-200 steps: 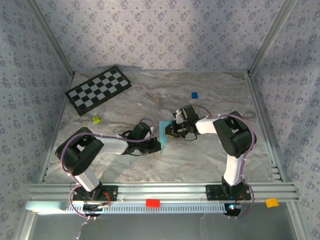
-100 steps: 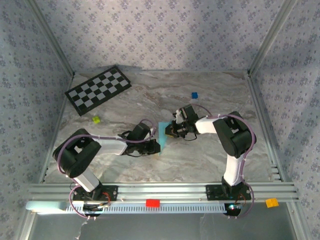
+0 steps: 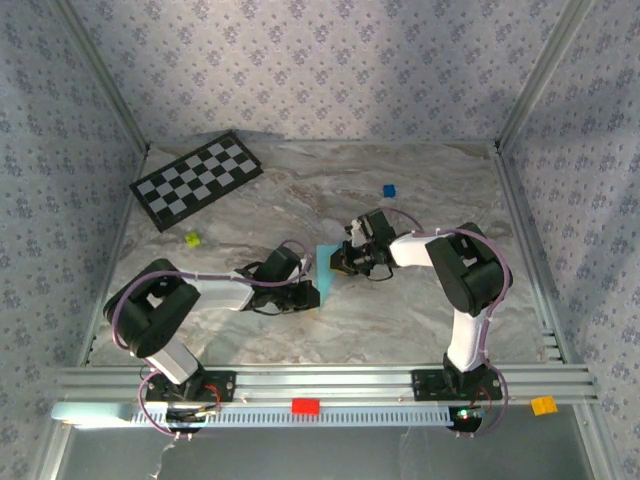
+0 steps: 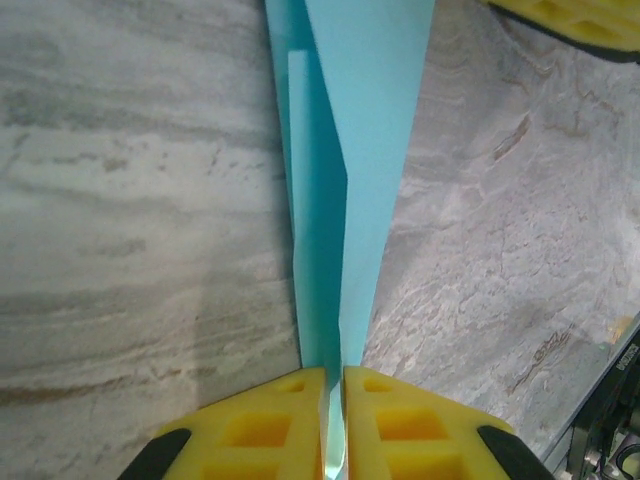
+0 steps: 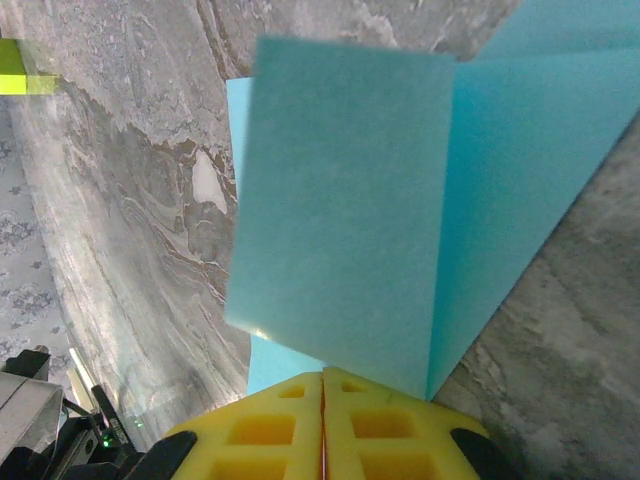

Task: Fold a paper plane with a square sheet of paper (pick it up from the middle)
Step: Fold the wing for the fifth time at the center of the table.

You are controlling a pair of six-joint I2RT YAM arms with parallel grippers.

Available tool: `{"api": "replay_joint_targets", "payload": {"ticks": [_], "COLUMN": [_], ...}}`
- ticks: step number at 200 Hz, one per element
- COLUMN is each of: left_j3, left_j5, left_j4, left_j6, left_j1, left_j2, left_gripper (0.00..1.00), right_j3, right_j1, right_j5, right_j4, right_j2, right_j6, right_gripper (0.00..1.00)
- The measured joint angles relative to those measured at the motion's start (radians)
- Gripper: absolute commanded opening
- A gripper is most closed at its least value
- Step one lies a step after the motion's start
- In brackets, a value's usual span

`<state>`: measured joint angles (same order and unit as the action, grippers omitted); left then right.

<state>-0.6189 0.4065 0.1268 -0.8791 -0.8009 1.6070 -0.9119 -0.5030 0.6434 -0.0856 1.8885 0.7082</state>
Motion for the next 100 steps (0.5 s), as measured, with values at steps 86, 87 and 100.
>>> {"api": "replay_joint_targets", "payload": {"ticks": [86,87,100], "left_j3": [0.006,0.006,0.008], "left_j5": [0.009,0.009,0.008], "left_j4": [-0.023,-0.022,-0.023], "left_j6": [0.019,0.022,0.019], "left_j1": [-0.001,-0.001,-0.001], "left_j2": [-0.012,-0.012,-0.014], "left_gripper": [0.00,0.00,0.00], "right_j3": [-0.003,-0.003,-0.006], "right_j1": [-0.002,-0.002,-0.002], "right_j5": [-0.004,-0.004,-0.004], "right_j4": [0.005,0.005,0.011], "right_j2": [0.000,0.000,0.000], "right_j6": [0.000,0.000,-0.001], "right_gripper": [0.09,0.09,0.09]}}
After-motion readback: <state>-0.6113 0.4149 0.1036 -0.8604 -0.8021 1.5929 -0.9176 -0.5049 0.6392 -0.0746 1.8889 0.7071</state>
